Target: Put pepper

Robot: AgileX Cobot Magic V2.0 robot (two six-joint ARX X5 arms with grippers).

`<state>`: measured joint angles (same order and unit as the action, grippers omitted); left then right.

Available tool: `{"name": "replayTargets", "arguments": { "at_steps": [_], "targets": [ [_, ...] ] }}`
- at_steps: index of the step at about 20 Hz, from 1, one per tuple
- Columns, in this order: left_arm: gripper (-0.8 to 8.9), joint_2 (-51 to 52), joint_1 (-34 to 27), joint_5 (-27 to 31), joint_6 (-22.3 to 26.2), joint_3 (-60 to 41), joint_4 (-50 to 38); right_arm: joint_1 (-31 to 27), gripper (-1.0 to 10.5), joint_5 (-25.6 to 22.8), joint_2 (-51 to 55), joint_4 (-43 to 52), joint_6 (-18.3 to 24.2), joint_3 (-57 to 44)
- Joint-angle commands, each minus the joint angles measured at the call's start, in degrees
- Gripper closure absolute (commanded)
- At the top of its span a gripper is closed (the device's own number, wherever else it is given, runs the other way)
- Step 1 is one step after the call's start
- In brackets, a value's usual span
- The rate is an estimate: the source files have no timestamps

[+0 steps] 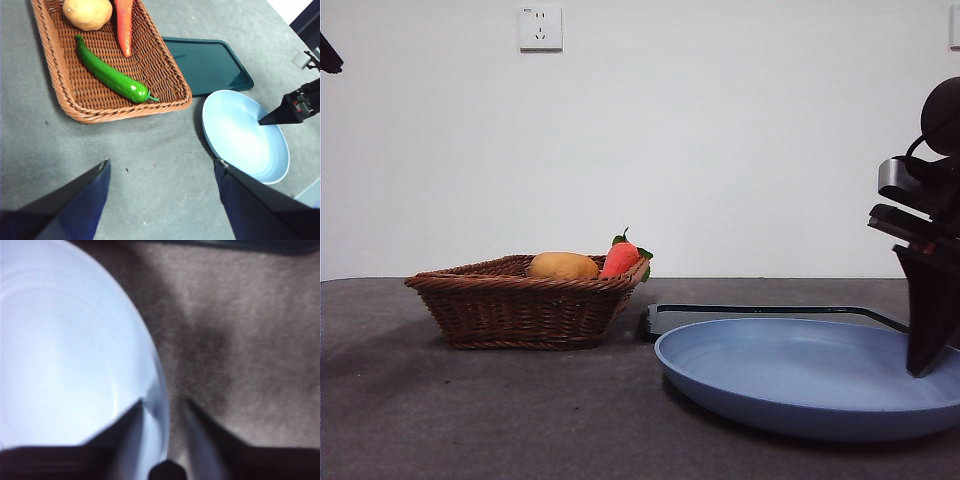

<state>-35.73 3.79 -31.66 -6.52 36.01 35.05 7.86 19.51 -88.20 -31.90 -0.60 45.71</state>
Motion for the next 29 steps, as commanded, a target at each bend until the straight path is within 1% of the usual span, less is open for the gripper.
{"name": "replayTargets", "arguments": {
  "at_steps": [1, 3, 7, 8, 11, 13, 16, 19, 22, 24, 25, 29],
  "targets": [
    [4.49, -0.13, -0.09, 0.02, 0.48, 0.85, -0.7, 0.13, 9.4, 0.04, -1.05, 0.33, 0.0, 0.83],
    [4.52, -0.13, -0.09, 0.11, 0.02, 0.85, -0.74, 0.09, 9.4, 0.07, -0.61, 0.13, -1.42, 0.85],
    [4.52, -1.33, 0.55, 1.09, -4.42, 0.94, -3.67, 0.09, 9.4, 0.04, 4.87, -0.31, -1.68, 1.9],
    [4.52, -2.03, 1.11, 2.21, -5.57, 1.36, -4.2, 0.09, 9.4, -0.11, 6.69, -0.74, -1.99, 2.49],
    [4.52, -8.22, 4.2, 6.86, -5.99, 5.53, -4.13, 0.04, 9.4, -0.44, 12.39, -3.43, -1.9, 4.68],
    [4.52, -14.05, 6.99, 11.04, -7.74, 9.64, -4.13, 0.02, 9.4, -0.5, 15.43, -4.63, -1.9, 6.05],
    [4.52, -24.76, 11.47, 17.0, -8.55, 17.16, -4.15, 0.02, 9.4, -0.52, 19.15, -6.43, -1.79, 7.96],
    [4.52, -35.95, 14.97, 20.7, -9.6, 25.42, -3.85, -0.2, 9.4, -0.55, 22.29, -7.45, -1.42, 9.14],
    [4.52, -46.47, 17.81, 25.73, -10.05, 33.42, -3.43, -1.66, 9.4, -0.55, 25.73, -7.56, -1.44, 9.22],
    [4.52, -52.74, 18.84, 27.78, -10.58, 37.86, -2.6, -2.75, 9.4, -0.55, 27.71, -7.74, -1.44, 9.22],
    [4.52, -55.56, 19.23, 28.85, -11.58, 39.85, -1.88, -3.45, 9.4, -0.55, 28.63, -7.76, -1.44, 9.22],
    [4.52, -65.44, 20.09, 30.27, -14.08, 45.86, 0.5, -4.85, 9.4, -0.35, 30.47, -7.82, -1.44, 9.22]
  ]
}}
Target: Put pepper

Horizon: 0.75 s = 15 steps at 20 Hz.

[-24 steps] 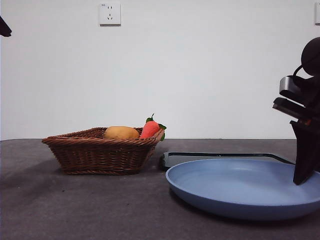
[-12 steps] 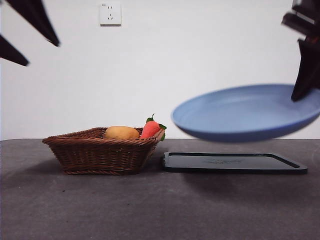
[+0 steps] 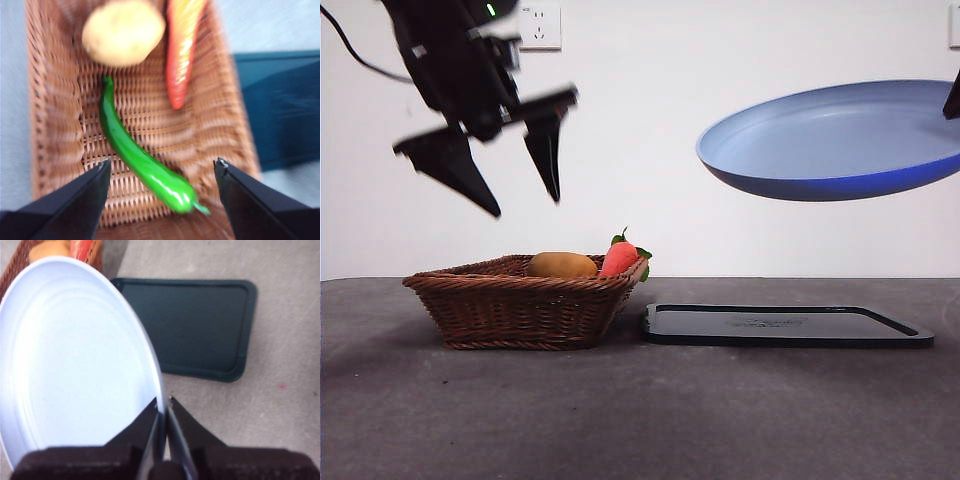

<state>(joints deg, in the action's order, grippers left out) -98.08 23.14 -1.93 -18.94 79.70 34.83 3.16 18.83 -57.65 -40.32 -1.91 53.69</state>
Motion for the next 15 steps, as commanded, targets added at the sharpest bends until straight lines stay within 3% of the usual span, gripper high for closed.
{"name": "replayTargets", "arguments": {
  "at_steps": [1, 15],
  "targets": [
    [4.52, -4.68, 0.83, 0.7, -2.4, 2.8, 0.83, -0.17, 9.4, 0.33, -0.07, 0.59, -0.13, 1.25],
    [4.53, -15.06, 0.94, 2.12, -6.1, 3.28, -2.16, -0.13, 9.4, 0.57, -0.04, 0.57, 0.09, 1.22]
  ]
}}
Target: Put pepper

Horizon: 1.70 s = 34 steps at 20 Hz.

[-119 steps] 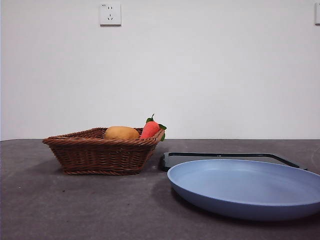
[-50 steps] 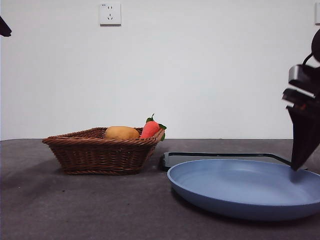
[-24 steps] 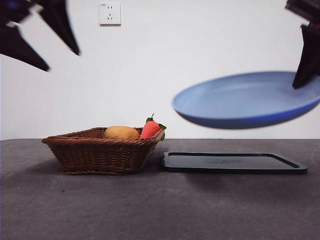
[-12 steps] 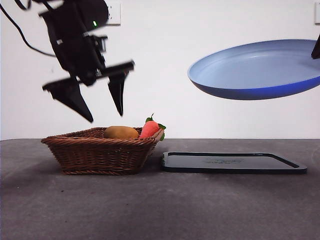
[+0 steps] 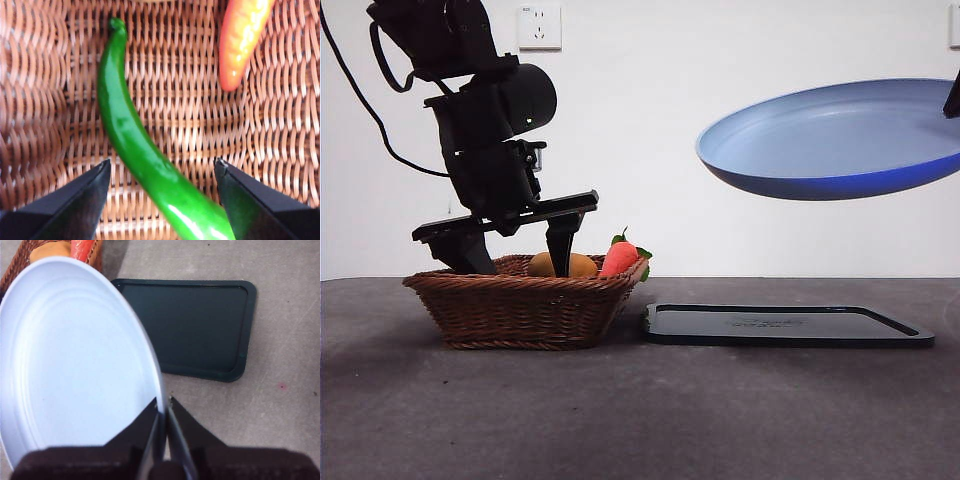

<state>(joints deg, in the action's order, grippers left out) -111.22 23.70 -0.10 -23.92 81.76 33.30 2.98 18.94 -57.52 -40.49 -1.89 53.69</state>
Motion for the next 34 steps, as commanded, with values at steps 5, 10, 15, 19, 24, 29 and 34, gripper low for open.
{"name": "replayTargets", "arguments": {
  "at_steps": [5, 10, 15, 19, 24, 29, 34],
  "targets": [
    [5.43, -3.06, 0.39, 0.09, -1.88, 1.2, -1.57, 0.04, 9.4, 0.46, -0.17, 0.74, 0.33, 1.22],
    [6.73, -3.02, 0.37, -0.15, -3.39, 1.2, -2.25, 0.02, 9.4, 0.42, -0.22, 0.79, 0.5, 1.22],
    [7.04, -2.43, 0.33, -0.39, -3.54, 1.22, -1.88, 0.02, 9.4, 0.42, -0.22, 0.79, 0.52, 1.22],
    [7.16, 0.09, 0.33, -0.35, -3.5, 1.22, -2.03, 0.02, 9.4, 0.42, -0.22, 0.83, 0.5, 1.22],
    [7.16, 5.73, 0.39, -2.78, -2.86, 1.22, -2.27, 0.02, 9.4, 0.37, -0.94, 1.22, 0.22, 1.22],
    [7.16, 13.07, 2.1, -12.0, -0.76, 1.22, -2.25, 0.37, 9.4, 0.68, -6.25, 1.86, -1.64, 1.22],
    [7.16, 16.59, 8.33, -19.8, 0.96, 1.22, -1.66, 3.41, 9.4, 4.35, -14.86, 6.03, -6.19, 1.22]
  ]
}}
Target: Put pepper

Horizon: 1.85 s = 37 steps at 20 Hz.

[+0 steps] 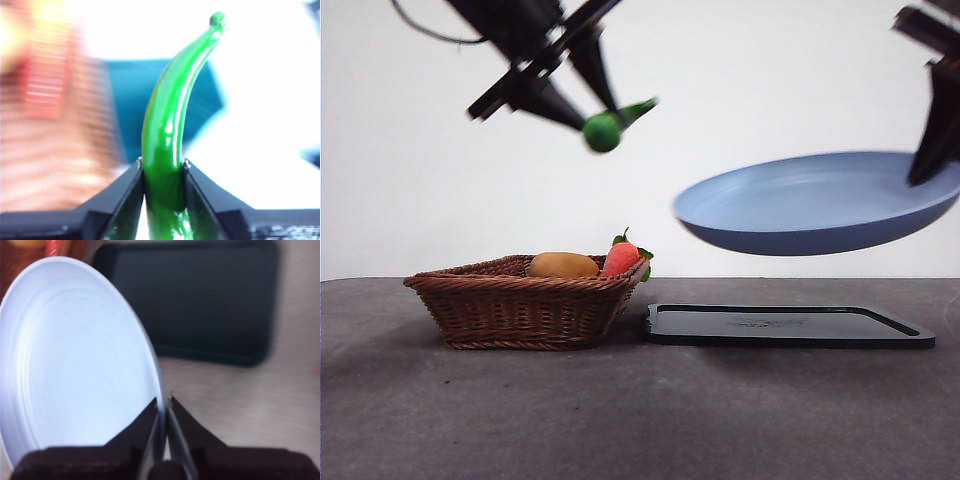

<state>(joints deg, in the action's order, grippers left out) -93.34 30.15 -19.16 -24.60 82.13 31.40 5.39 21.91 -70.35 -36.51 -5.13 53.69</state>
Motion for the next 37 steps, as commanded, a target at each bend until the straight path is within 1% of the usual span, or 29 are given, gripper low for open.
{"name": "replayTargets", "arguments": {
  "at_steps": [1, 2, 4, 7, 9, 10, 13, 14, 16, 17, 21, 23, 24, 25, 29, 32, 35, 37],
  "targets": [
    [7.16, -1.42, 3.56, -0.26, 3.08, 0.85, 1.2, 2.19, 9.4, 2.16, -3.56, 3.26, -4.02, 1.22],
    [7.16, -1.66, 4.9, 0.57, 4.79, 0.85, 2.01, 3.28, 9.4, 2.19, -4.59, 4.24, -5.07, 1.22],
    [7.16, -2.51, 8.59, 4.96, 8.17, 0.85, 4.31, 5.07, 9.4, 2.21, -5.97, 5.31, -6.71, 1.22],
    [7.16, -4.7, 11.72, 11.87, 12.44, 0.83, 5.99, 7.87, 9.4, 2.19, -6.14, 5.86, -7.61, 1.22],
    [7.16, -6.14, 12.87, 13.35, 14.43, 0.83, 6.86, 9.03, 9.4, 2.19, -6.14, 6.16, -8.44, 1.22],
    [7.16, -6.56, 12.98, 14.45, 14.6, 0.83, 7.21, 9.29, 9.4, 2.19, -6.14, 6.14, -8.57, 1.22],
    [7.11, -7.76, 13.07, 14.69, 15.96, 0.83, 8.37, 10.1, 9.4, 2.21, -6.14, 6.14, -9.03, 1.22],
    [6.96, -7.78, 13.07, 14.84, 16.09, 0.83, 8.61, 10.1, 9.4, 2.21, -6.14, 6.14, -9.05, 1.22],
    [6.27, -7.78, 13.07, 14.84, 16.06, 0.83, 8.46, 10.1, 9.4, 2.21, -6.14, 6.14, -9.05, 1.22],
    [6.08, -7.78, 13.07, 14.8, 16.02, 0.83, 8.5, 10.1, 9.4, 2.21, -6.14, 6.12, -9.05, 1.22],
    [6.02, -7.72, 13.29, 14.4, 16.04, 0.83, 8.59, 10.08, 9.4, 2.19, -6.14, 6.05, -9.05, 1.22],
    [5.47, -7.04, 13.31, 14.14, 16.04, 0.85, 8.68, 10.08, 9.4, 2.19, -6.14, 6.01, -9.27, 1.22],
    [5.36, -6.43, 13.4, 13.59, 16.04, 0.85, 8.92, 10.08, 9.4, 2.19, -6.14, 6.01, -9.44, 1.22],
    [5.36, -5.73, 13.4, 12.79, 16.04, 0.85, 8.98, 10.08, 9.4, 2.16, -6.14, 6.01, -9.46, 1.22],
    [5.36, -1.11, 13.38, 12.87, 16.11, 0.85, 9.99, 9.9, 9.4, 1.73, -6.14, 6.05, -9.44, 1.22],
    [5.36, 3.96, 13.38, 12.98, 17.35, 0.85, 11.85, 7.69, 9.4, 1.57, -6.29, 7.72, -10.21, 1.22],
    [5.36, 9.92, 13.38, 12.94, 17.38, 0.85, 12.48, 3.06, 9.4, 1.81, -8.15, 9.94, -10.97, 1.38],
    [5.36, 13.81, 13.38, 12.94, 17.44, 0.85, 12.41, 0.07, 9.4, 1.81, -11.5, 10.01, -10.91, 2.32]
  ]
}}
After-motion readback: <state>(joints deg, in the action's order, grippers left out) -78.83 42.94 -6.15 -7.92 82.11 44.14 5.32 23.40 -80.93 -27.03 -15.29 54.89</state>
